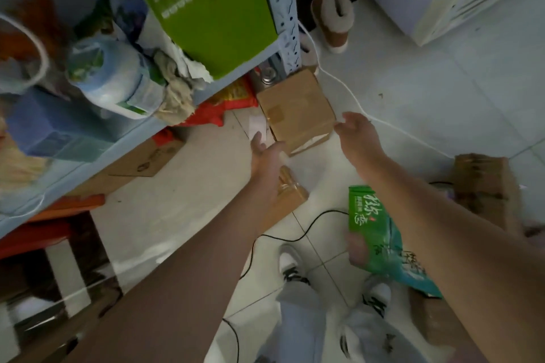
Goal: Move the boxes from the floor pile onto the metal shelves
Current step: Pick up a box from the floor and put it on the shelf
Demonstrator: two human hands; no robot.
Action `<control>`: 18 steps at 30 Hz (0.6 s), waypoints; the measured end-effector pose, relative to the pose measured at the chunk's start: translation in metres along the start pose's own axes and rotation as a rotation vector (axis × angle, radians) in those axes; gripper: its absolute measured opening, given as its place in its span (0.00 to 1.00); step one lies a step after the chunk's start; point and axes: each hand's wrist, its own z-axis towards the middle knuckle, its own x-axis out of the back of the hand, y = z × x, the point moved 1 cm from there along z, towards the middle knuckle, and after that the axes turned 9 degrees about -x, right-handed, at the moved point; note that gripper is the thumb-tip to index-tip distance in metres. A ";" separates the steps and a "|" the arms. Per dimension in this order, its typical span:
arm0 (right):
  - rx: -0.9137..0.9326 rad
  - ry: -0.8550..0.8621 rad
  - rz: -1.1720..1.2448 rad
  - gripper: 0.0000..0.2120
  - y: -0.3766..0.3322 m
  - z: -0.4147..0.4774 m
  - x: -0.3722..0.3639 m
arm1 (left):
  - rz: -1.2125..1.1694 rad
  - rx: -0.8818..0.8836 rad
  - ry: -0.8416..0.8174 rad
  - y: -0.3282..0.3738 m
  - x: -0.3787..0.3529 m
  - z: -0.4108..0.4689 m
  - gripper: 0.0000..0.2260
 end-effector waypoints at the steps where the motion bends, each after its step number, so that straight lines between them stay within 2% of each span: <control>1: -0.001 0.022 -0.013 0.21 0.005 0.020 -0.008 | 0.007 0.011 0.004 -0.009 -0.002 0.019 0.32; 5: -0.009 0.077 -0.020 0.29 0.016 0.089 -0.036 | 0.032 0.093 -0.018 -0.041 -0.006 0.080 0.39; 9: 0.010 0.066 -0.057 0.29 0.018 0.143 -0.053 | -0.004 0.089 -0.068 -0.057 -0.011 0.120 0.41; 14: 0.059 -0.002 -0.122 0.26 0.026 0.164 -0.067 | -0.081 0.036 -0.204 -0.068 -0.017 0.139 0.28; 18: -0.014 0.049 -0.113 0.29 0.054 0.131 -0.053 | -0.171 0.026 -0.216 -0.065 -0.017 0.105 0.27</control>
